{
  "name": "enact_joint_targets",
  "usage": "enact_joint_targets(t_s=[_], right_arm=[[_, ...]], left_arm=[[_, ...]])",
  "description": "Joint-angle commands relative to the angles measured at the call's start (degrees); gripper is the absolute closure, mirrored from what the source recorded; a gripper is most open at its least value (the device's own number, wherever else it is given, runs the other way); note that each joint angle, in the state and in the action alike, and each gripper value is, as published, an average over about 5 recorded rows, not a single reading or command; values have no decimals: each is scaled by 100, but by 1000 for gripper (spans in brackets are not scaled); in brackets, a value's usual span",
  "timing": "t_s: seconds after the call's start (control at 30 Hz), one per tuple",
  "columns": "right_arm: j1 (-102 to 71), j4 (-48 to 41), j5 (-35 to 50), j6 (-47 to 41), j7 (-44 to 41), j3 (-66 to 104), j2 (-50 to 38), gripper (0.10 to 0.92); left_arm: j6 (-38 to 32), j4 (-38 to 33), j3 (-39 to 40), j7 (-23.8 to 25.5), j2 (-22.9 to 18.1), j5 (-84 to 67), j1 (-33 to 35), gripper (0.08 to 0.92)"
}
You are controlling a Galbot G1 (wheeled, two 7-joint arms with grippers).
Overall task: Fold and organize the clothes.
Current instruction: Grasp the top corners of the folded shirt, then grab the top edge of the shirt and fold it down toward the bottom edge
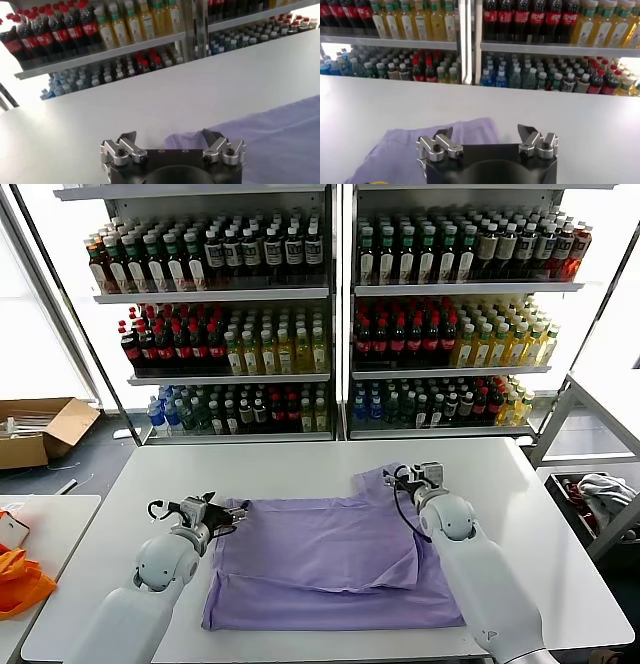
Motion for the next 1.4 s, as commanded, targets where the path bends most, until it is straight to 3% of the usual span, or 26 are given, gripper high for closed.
enact_joint_targets(t_s=[0.03, 0.17, 0.9, 1.03, 1.4], right_arm=[[-56, -182, -106, 16, -21, 39, 105, 211], [-185, -132, -109, 28, -23, 56, 115, 292], [-646, 806, 84, 163, 2, 266, -54, 906], [-721, 1199, 145, 238, 34, 448, -7, 916], [-1265, 2772, 275, 224, 168, 802, 7, 916]], left_arm=[[17, -46, 11, 14, 53, 6, 141, 177], [15, -147, 12, 35, 40, 15, 289, 235], [-256, -337, -89, 0, -212, 62, 381, 867], [-570, -627, -201, -16, -213, 142, 487, 914], [-900, -1565, -567, 24, -129, 178, 1118, 916]])
